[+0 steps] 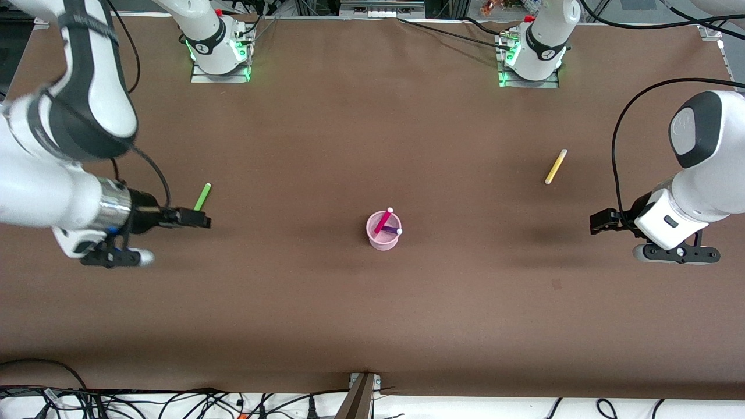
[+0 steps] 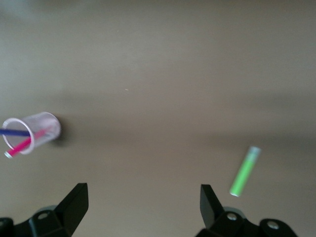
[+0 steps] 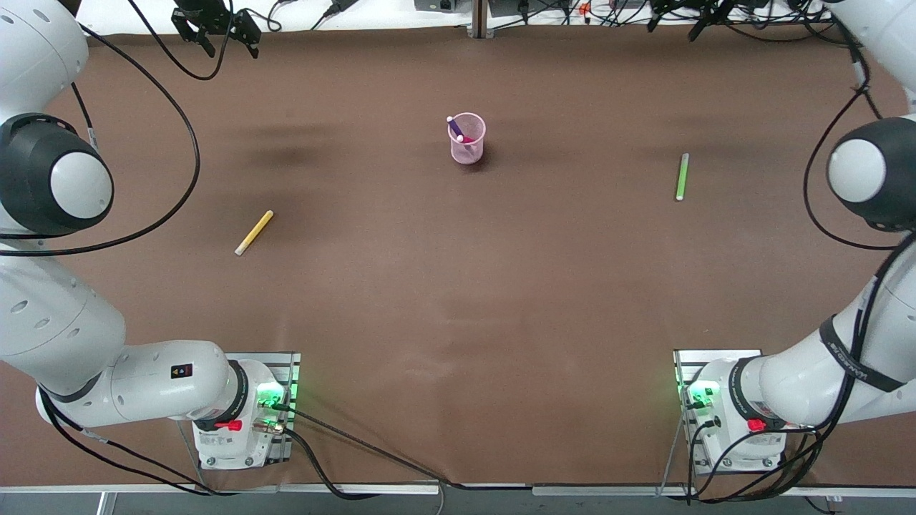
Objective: Organize pens into pink holder with both arms
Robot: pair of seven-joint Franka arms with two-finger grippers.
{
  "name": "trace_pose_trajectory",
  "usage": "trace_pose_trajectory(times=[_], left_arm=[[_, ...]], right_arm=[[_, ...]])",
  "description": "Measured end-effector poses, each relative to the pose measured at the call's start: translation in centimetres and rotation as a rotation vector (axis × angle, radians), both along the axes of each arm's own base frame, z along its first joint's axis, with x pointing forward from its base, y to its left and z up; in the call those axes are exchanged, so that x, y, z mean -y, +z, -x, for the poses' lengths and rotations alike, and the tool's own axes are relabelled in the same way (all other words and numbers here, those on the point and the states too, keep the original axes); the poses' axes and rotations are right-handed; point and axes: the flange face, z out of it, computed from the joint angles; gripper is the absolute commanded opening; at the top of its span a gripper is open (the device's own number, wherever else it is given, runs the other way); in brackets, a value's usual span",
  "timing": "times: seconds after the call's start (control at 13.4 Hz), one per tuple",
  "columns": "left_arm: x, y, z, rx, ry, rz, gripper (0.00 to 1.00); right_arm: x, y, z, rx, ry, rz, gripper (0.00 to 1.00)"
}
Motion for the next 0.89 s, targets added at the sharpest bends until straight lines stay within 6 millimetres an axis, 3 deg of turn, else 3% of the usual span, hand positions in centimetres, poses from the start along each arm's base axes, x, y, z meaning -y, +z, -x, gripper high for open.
trace_pose_trajectory(times=[0.22, 0.37, 0.6, 0.89], left_arm=[[0.0, 0.0, 0.0, 0.000, 0.000, 0.000, 1.00], [0.0, 0.0, 0.0, 0.000, 0.000, 0.000, 1.00], [0.0, 0.0, 0.0, 0.001, 0.000, 0.000, 1.00], [0.0, 0.0, 0.0, 0.001, 0.000, 0.000, 1.00]], right_arm=[[1.4, 4.9, 4.2, 0.051, 0.047, 0.073, 1.00], [2.2, 6.7, 7.2, 0.058, 0.054, 0.090, 1.00], [3.0, 7.2, 10.5, 0.051, 0.065, 0.115, 1.00], [3.2, 6.9, 10.5, 0.071, 0.077, 0.120, 1.00]])
